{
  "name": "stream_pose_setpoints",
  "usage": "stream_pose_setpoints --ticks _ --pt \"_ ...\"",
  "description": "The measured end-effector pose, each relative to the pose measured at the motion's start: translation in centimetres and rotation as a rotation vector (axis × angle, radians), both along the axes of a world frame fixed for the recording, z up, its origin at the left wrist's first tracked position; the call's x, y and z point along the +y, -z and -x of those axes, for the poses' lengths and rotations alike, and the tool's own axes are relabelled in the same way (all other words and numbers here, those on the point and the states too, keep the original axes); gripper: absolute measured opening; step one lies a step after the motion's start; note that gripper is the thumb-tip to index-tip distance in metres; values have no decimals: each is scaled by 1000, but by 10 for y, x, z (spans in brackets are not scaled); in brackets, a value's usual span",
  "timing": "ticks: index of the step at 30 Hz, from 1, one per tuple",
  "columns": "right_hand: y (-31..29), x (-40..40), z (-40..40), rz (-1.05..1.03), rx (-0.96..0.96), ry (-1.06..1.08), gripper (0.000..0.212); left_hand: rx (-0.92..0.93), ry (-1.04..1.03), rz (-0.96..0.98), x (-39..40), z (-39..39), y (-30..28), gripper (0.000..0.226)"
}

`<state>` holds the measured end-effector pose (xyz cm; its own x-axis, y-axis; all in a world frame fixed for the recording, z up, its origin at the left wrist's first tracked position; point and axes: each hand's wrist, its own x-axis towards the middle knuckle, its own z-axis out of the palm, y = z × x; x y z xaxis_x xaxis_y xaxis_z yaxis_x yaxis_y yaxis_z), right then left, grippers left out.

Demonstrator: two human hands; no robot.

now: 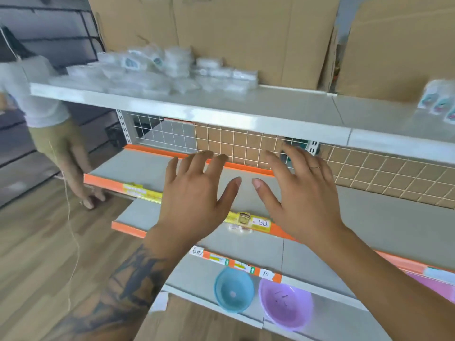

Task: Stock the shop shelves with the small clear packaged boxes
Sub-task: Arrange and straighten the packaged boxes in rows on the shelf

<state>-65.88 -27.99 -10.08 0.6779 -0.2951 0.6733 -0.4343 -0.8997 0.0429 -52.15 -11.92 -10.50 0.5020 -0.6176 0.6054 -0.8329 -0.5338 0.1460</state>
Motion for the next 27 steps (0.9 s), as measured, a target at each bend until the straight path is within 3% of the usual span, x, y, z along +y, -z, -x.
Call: stream_pose_setpoints --ticks 11,27 --pt "-73 -66 -141 -10 -60 -74 58 -3 -73 8 -43 -125 -66 58" --pt "-152 -215 -306 -312 352 74 65 87 -55 -199 -195 -295 -137 55"
